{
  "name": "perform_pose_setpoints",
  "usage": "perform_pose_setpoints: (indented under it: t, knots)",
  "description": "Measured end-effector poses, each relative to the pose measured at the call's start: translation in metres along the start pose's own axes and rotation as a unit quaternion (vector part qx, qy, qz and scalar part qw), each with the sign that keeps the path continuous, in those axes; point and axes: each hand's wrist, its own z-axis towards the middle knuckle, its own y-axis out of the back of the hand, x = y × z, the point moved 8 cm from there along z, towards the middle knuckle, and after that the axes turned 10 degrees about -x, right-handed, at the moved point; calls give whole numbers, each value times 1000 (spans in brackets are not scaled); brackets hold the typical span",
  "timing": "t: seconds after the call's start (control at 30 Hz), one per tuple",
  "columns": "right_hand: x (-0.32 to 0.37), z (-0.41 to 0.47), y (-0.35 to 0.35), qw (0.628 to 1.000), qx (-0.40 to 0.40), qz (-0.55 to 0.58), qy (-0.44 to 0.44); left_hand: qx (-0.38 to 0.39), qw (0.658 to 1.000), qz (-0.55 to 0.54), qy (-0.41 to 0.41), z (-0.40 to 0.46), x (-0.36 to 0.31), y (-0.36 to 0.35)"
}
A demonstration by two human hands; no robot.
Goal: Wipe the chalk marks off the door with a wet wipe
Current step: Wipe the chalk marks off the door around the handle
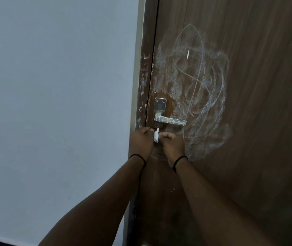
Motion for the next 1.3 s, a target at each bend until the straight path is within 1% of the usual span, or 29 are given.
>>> perform_pose_setpoints:
  t: [0.07,0.17,0.23,0.33,0.4,0.47,0.67,0.73,0.8,0.9,0.97,1.07,1.17,1.23,1.3]
  knots:
    - [13,-5,1,999,37,21,25,21,999,-45,19,-2,-3,-1]
    - [29,-13,8,997,44,41,58,26,993,-105,42,-4,-7,5]
    - [37,-17,12,996,43,63,55,24,992,-115,43,-5,-14,9]
    - [45,-25,13,990,65,124,20,10,992,-126,28,-6,-28,18]
    - [54,-31,12,987,80,133,28,0,991,-134,23,-7,-38,25]
    - [64,-33,12,989,87,101,70,-2,990,-140,24,-7,-45,28]
    - [88,-26,22,987,42,-16,155,28,988,-152,28,-9,-50,29]
    - [98,-24,24,980,24,-44,195,12,989,-142,29,-7,-48,31]
    - [111,-20,28,973,-12,-64,221,-17,991,-125,37,-3,-42,34]
    - [128,-4,31,965,-58,-98,237,-45,993,-101,37,2,-37,34]
    - [136,7,29,958,-70,-131,244,-52,995,-86,25,6,-36,33]
    - [142,20,17,944,-62,-198,258,-56,995,-81,23,9,-32,26]
    - [144,25,-2,920,-26,-254,298,-57,995,-81,18,11,-27,20]
    - [140,27,-10,910,-7,-274,311,-59,995,-78,11,13,-24,18]
    - [134,28,-14,910,-1,-272,311,-63,994,-84,10,14,-22,17]
